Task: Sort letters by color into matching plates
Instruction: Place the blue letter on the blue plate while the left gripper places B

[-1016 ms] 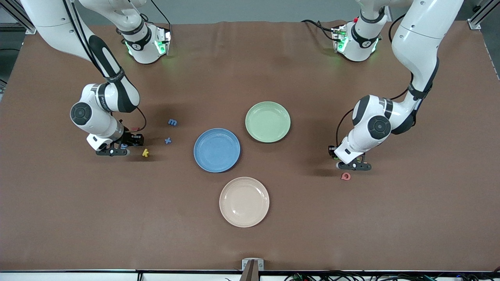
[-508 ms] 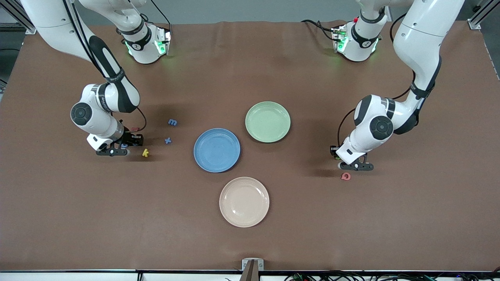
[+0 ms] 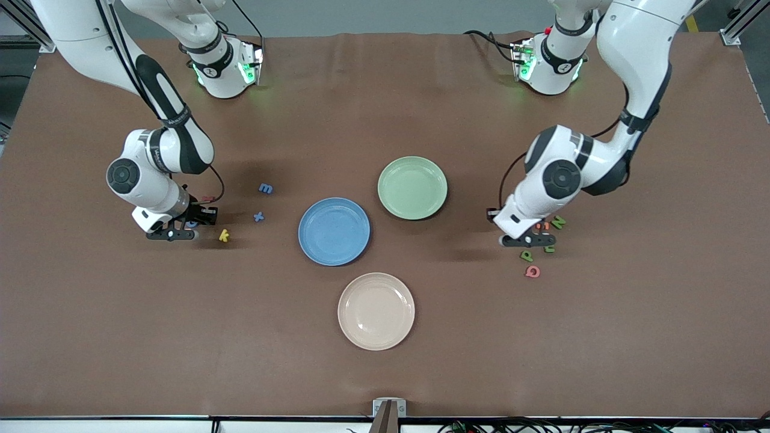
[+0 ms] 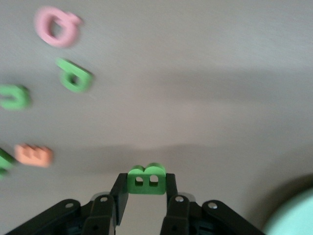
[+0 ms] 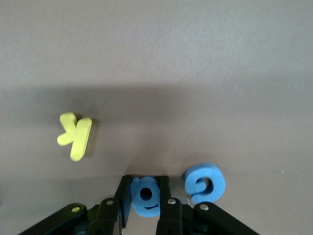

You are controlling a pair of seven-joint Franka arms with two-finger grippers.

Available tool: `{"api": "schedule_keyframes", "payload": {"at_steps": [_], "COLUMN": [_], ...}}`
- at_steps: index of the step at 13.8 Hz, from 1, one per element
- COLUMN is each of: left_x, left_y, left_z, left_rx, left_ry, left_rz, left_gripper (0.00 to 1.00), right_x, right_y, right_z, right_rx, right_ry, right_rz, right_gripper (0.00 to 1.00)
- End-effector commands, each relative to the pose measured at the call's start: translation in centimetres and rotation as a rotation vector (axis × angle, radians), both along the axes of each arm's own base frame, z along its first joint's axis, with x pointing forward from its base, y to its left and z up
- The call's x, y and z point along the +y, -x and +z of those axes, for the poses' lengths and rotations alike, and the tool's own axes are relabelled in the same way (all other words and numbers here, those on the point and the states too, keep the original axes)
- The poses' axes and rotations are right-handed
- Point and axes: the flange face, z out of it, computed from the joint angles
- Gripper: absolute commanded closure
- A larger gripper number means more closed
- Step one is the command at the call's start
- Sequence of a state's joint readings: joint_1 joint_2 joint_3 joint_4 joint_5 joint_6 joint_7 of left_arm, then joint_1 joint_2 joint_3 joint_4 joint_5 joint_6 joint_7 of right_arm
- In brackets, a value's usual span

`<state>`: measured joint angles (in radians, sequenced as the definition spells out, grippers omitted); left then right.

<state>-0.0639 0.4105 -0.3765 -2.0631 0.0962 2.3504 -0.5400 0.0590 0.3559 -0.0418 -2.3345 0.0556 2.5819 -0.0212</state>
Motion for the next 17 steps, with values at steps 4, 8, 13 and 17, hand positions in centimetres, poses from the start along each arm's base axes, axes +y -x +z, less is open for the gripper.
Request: {"api": "schedule_keyframes", "payload": {"at_steps": [4,8,13,17], "left_x": [-9.4,-14.9,-19.3,-18.6], "left_y": [5.1,8.5,10.6,9.0], "left_z": [0.8,0.3,-0.2,0.7], "left_rx": [0.010,0.022,0.033,0.017], "left_ry": [-0.029,-0.047,-0.053,-0.039], "left_rz": [0.147,0.255,0.382,0.401], "left_gripper": [1.00,0.99,0.40,0.00], "right_x": [6.8,18.2,29.4,33.9], "right_y": [-1.0,-1.6,-2.0,-3.1], "right_z": [5.3,8.2,8.3,6.3], "right_rx": [0.049,-0.015,-0.017,-0.016], "right_ry": [0.008,0.014,-0.044,-0.042], "right_rz": [-0.116,-0.262,-0.417,-0.484], "right_gripper": [1.00,1.00,1.00,1.00]}}
